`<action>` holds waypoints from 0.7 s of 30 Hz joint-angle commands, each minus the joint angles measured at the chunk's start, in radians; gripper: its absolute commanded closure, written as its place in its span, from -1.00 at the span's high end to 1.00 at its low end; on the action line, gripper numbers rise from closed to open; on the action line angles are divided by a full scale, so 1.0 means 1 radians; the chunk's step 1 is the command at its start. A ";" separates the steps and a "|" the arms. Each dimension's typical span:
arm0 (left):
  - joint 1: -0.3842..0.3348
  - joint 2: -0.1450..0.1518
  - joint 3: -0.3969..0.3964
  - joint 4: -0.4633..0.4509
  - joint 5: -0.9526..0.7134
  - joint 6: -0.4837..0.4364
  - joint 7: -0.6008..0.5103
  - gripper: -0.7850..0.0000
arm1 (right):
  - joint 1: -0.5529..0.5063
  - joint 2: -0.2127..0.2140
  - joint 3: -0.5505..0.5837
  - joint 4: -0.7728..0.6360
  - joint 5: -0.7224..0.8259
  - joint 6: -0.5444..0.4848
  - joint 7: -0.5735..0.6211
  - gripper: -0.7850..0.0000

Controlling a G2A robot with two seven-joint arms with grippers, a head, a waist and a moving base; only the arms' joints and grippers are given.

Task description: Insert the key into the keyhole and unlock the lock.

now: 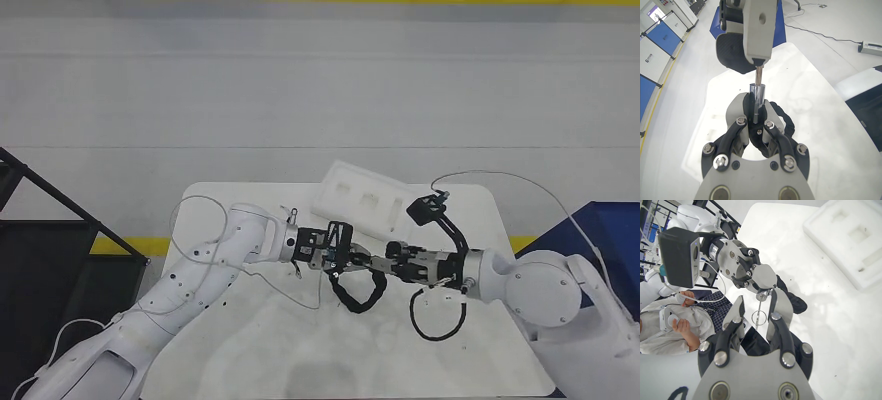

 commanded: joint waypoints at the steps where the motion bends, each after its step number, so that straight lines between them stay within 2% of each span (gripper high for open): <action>1: -0.002 0.001 0.003 0.013 -0.029 0.000 -0.008 -1.00 | 0.005 0.003 0.016 0.013 -0.008 -0.085 0.001 1.00; 6: -0.015 0.009 0.034 0.046 -0.173 0.000 -0.053 -1.00 | 0.004 0.013 0.044 0.052 -0.058 -0.330 -0.010 1.00; 10: -0.048 0.020 0.069 0.088 -0.331 0.000 -0.151 -1.00 | 0.002 0.023 0.065 0.056 -0.104 -0.480 0.035 1.00; 15: -0.076 0.030 0.116 0.096 -0.541 0.000 -0.247 -1.00 | -0.025 0.033 0.075 0.039 -0.120 -0.561 0.065 1.00; 21: -0.127 0.047 0.175 0.108 -0.762 0.000 -0.383 -1.00 | -0.025 0.033 0.075 0.039 -0.120 -0.561 0.065 1.00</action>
